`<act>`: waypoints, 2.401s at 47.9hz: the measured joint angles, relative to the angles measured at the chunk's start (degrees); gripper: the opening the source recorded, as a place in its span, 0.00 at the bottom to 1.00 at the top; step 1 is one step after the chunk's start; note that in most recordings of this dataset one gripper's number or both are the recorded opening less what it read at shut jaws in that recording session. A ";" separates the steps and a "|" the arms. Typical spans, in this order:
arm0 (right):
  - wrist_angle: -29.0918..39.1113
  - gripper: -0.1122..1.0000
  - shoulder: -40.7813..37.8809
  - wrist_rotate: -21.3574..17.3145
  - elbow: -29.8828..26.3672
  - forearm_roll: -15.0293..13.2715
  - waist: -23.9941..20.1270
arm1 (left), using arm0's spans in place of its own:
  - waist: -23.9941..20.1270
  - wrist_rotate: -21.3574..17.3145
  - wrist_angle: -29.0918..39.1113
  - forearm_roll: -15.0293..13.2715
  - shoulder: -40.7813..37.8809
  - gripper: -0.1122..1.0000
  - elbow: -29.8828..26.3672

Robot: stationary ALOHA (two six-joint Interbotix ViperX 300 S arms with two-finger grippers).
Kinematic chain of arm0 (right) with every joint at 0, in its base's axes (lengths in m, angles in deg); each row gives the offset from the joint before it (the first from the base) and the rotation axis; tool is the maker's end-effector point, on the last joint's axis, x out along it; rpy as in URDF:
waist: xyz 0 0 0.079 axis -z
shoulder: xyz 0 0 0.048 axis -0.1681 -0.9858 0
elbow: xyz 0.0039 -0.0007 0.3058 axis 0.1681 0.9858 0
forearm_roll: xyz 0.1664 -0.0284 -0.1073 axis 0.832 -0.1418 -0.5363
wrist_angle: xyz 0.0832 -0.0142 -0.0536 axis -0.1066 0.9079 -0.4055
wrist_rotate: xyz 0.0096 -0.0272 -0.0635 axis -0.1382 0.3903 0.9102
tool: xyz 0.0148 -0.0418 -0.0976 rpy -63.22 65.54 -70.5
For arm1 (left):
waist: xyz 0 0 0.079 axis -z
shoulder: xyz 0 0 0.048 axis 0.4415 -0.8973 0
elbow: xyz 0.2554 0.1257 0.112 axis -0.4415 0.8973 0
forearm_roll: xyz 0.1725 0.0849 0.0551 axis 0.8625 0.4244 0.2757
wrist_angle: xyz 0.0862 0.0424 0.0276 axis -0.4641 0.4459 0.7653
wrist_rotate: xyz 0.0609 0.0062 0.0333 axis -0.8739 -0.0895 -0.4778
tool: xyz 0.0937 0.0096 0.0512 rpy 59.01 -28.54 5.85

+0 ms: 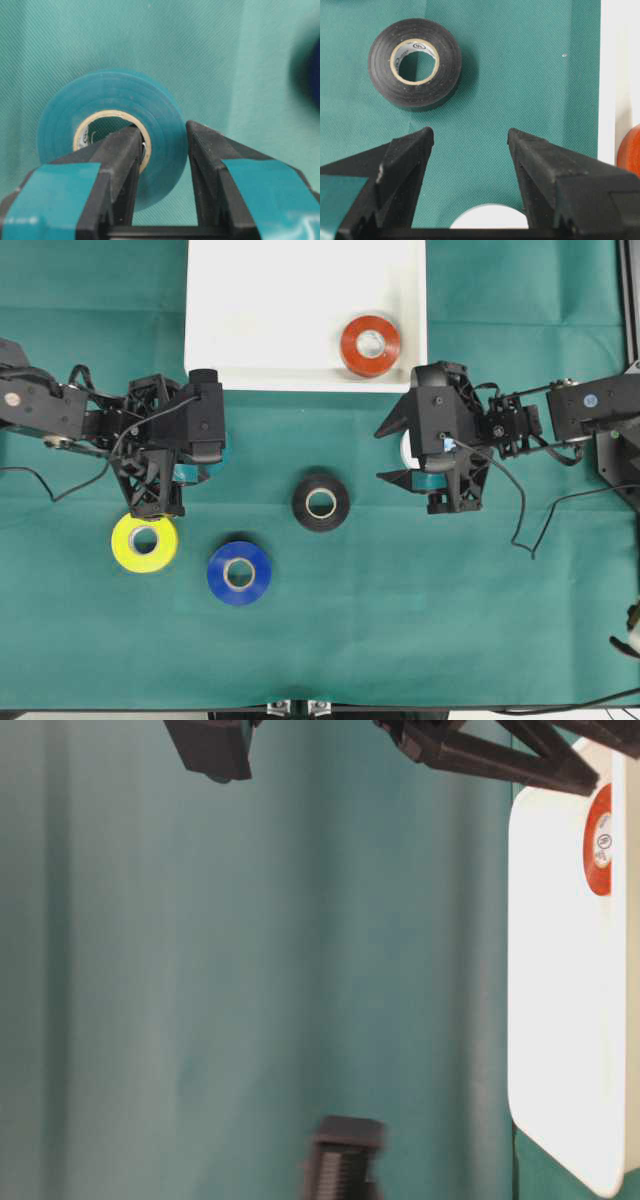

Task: Put the tape alternately from left to right into the white case.
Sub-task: 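Grasp the teal tape through its hole with the left gripper and lift, then lower the teal tape into the tray's left side and release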

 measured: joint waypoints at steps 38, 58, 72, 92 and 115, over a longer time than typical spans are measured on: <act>-0.70 0.71 0.09 0.00 0.00 0.00 0.00 | -9.40 -13.18 6.06 0.00 4.13 0.07 -5.01; -1.05 0.71 0.09 0.00 0.09 0.00 -0.09 | -17.05 -22.85 2.90 0.09 -1.58 0.07 -8.79; -1.32 0.71 0.00 0.00 0.70 0.00 0.00 | -19.51 -24.17 0.62 0.00 -5.71 0.07 -9.32; -2.20 0.71 0.00 0.00 0.97 0.00 0.00 | -19.51 -24.43 0.35 0.00 -6.94 0.07 -9.40; -2.29 0.71 0.00 0.00 1.05 0.00 0.00 | -19.42 -24.96 0.26 0.00 -6.94 0.56 -9.40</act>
